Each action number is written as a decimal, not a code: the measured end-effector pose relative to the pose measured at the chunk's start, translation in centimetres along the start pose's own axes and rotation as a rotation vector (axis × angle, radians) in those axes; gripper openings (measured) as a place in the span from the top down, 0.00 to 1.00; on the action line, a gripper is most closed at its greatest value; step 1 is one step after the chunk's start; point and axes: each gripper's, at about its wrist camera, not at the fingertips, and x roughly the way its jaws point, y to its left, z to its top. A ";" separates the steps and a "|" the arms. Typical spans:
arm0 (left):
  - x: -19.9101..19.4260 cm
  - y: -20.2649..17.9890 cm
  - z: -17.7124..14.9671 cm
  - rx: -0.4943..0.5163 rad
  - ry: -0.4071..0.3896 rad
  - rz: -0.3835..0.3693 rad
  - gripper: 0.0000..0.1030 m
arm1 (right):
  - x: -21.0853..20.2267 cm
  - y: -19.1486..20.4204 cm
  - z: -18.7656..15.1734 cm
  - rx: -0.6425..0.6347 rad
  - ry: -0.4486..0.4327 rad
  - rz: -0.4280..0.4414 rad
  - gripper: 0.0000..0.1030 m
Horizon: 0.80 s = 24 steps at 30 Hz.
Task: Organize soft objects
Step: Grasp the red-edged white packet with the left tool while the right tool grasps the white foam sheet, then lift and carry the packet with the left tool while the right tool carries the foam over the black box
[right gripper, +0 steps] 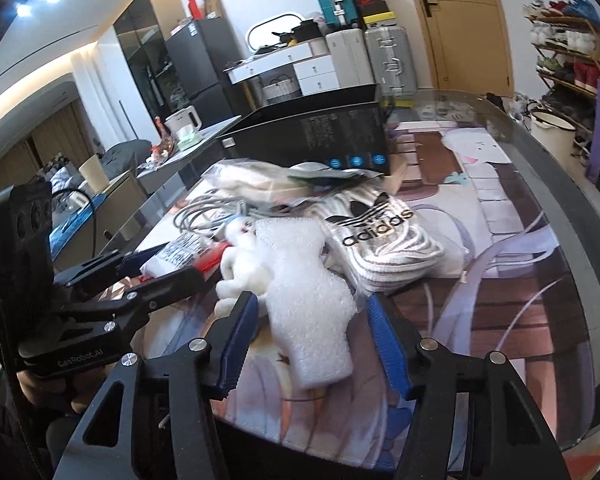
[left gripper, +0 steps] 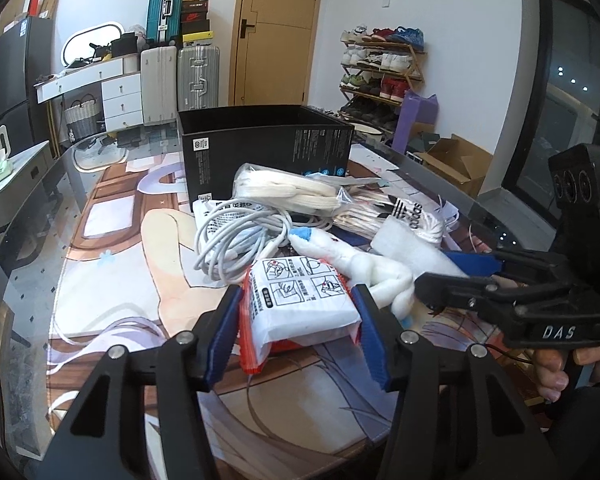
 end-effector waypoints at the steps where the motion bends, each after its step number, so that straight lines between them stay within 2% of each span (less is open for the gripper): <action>1: 0.0 -0.1 0.1 -0.002 -0.001 0.001 0.48 | -0.1 0.2 -0.1 -0.008 0.000 0.004 0.50; 5: -0.4 0.2 0.1 -0.011 -0.018 0.000 0.48 | -0.2 0.7 0.0 -0.030 -0.017 0.015 0.59; 15: -1.9 0.8 0.2 -0.036 -0.074 0.009 0.48 | -2.3 1.8 0.2 -0.082 -0.127 0.034 0.60; 24: -2.9 1.3 1.1 -0.057 -0.111 0.023 0.48 | -4.0 2.6 0.9 -0.104 -0.177 0.045 0.60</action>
